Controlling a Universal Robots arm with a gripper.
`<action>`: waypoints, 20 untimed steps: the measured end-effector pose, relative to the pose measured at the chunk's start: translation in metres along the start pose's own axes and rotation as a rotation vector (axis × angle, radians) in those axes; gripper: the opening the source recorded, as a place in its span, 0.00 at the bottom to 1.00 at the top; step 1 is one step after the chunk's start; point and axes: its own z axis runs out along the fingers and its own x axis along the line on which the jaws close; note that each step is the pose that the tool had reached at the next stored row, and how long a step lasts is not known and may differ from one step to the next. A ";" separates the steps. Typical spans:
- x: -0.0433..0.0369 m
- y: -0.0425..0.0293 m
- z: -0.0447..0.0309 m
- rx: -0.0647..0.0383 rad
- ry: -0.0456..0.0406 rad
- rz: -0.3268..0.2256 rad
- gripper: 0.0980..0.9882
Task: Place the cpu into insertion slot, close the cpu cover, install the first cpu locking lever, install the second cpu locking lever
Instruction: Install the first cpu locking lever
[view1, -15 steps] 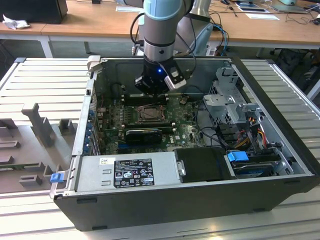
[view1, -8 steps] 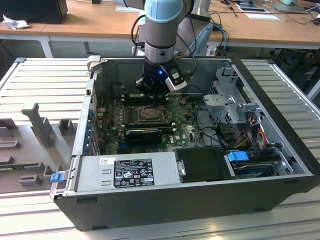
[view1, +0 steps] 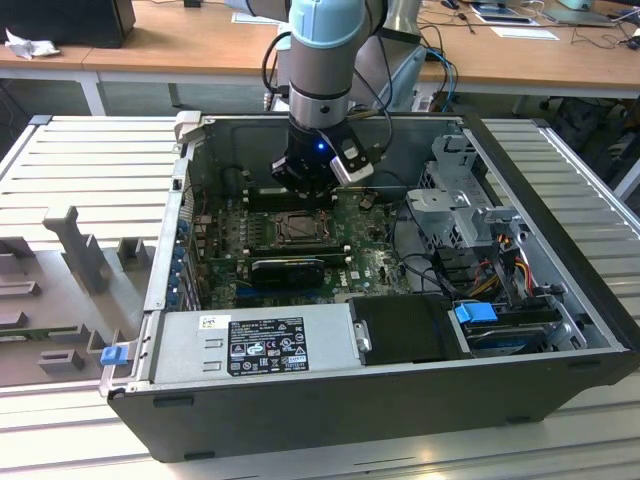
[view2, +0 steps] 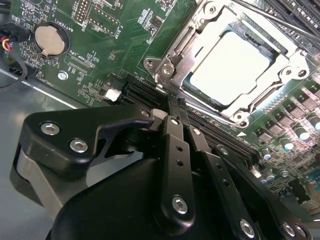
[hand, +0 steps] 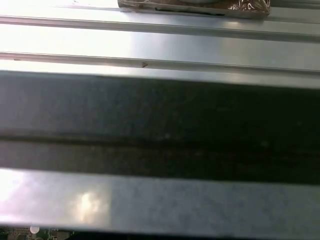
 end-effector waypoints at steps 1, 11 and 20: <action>0.0001 -0.0001 0.0005 0.002 0.0003 0.000 0.01; 0.0001 -0.0010 0.0004 0.002 0.0001 0.000 0.01; 0.0001 -0.0008 -0.0004 0.002 0.0001 0.000 0.01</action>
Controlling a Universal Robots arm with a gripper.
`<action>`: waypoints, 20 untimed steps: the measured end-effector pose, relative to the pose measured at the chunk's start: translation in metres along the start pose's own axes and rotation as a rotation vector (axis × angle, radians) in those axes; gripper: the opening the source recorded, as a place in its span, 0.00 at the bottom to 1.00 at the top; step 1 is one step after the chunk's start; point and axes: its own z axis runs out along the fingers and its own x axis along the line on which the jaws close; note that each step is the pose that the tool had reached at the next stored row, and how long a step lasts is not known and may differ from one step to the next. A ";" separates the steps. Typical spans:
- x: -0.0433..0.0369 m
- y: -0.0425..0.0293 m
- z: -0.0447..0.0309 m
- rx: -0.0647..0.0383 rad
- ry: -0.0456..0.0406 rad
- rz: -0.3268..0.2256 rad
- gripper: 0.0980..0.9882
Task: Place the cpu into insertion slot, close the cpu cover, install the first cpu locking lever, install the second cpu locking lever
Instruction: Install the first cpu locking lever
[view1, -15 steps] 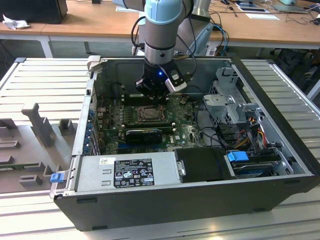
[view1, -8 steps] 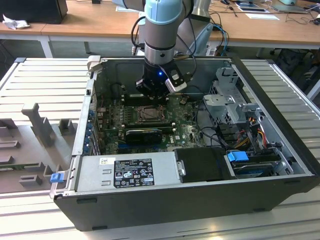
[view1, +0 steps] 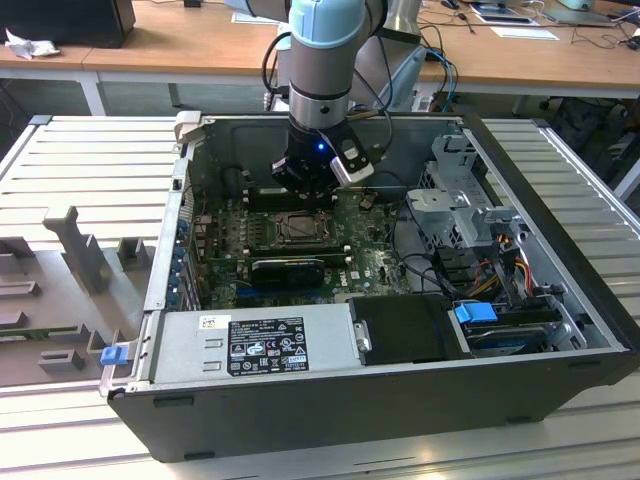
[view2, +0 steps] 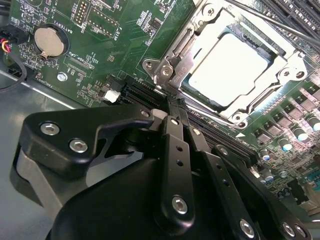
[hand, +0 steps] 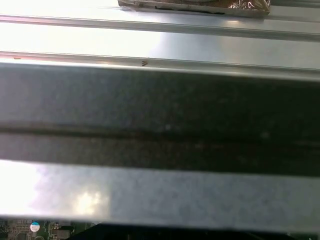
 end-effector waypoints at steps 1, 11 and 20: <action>0.0000 0.0000 0.0000 0.000 0.0000 0.000 0.01; 0.0000 -0.0003 0.0017 0.008 0.0006 0.000 0.01; 0.0000 -0.0005 0.0005 0.011 0.0004 0.000 0.01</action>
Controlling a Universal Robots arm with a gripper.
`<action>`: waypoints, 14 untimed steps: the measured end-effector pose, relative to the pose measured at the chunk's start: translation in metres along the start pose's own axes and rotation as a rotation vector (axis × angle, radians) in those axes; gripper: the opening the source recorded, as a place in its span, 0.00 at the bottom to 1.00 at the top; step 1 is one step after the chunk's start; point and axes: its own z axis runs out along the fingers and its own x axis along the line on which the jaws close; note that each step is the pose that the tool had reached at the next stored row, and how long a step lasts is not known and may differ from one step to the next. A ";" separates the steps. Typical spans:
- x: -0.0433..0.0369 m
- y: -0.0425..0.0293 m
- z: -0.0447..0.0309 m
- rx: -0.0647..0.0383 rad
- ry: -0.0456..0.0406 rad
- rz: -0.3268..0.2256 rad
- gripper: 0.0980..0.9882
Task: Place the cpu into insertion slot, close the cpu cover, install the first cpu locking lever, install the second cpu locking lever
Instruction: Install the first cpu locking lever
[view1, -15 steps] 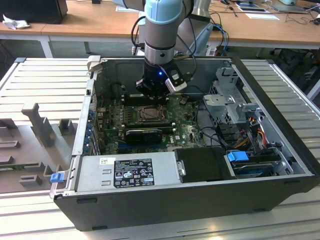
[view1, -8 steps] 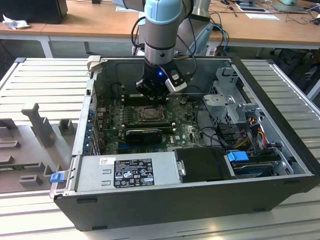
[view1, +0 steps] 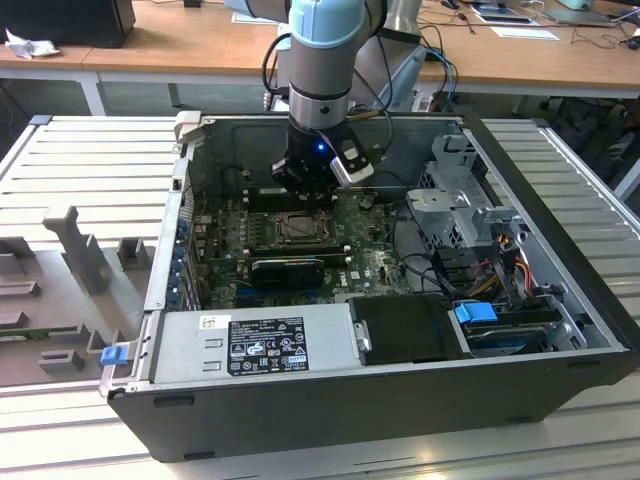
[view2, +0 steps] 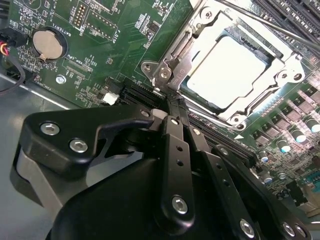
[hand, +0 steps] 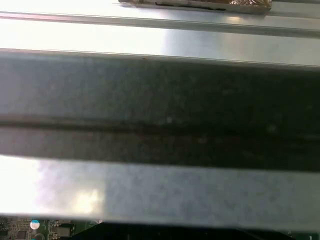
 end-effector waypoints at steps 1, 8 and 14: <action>0.0000 0.0000 -0.0003 0.000 0.0001 0.000 0.01; 0.0000 -0.0003 0.0002 0.028 0.0019 0.000 0.01; 0.0001 -0.0007 0.0036 0.027 0.0019 0.000 0.01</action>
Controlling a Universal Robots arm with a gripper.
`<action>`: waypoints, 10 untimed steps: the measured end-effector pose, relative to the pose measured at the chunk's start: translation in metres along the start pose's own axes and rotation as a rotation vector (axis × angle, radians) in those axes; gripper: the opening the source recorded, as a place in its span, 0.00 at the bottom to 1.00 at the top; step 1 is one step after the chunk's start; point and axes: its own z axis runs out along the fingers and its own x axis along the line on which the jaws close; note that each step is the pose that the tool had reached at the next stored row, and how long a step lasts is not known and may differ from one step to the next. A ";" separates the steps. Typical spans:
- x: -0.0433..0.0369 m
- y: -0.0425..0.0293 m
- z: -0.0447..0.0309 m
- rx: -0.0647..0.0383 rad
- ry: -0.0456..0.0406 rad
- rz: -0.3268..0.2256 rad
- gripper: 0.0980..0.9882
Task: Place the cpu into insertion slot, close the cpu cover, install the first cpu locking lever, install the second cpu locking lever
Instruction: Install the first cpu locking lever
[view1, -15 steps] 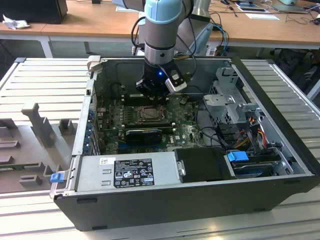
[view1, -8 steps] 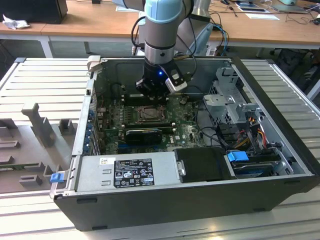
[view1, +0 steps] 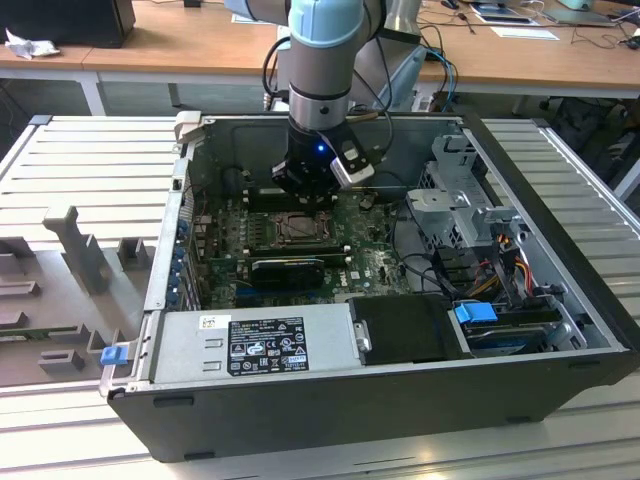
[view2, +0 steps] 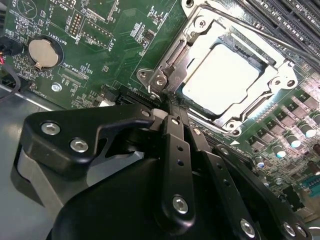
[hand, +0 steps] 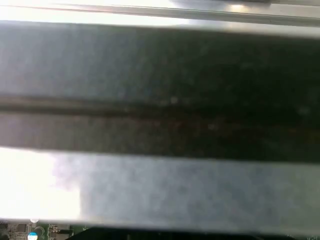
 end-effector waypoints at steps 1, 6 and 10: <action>-0.0001 0.0001 0.0003 -0.005 -0.0007 0.000 0.01; -0.0003 0.0002 0.0005 -0.025 -0.0018 0.000 0.01; -0.0005 0.0009 -0.0091 -0.025 -0.0018 0.000 0.01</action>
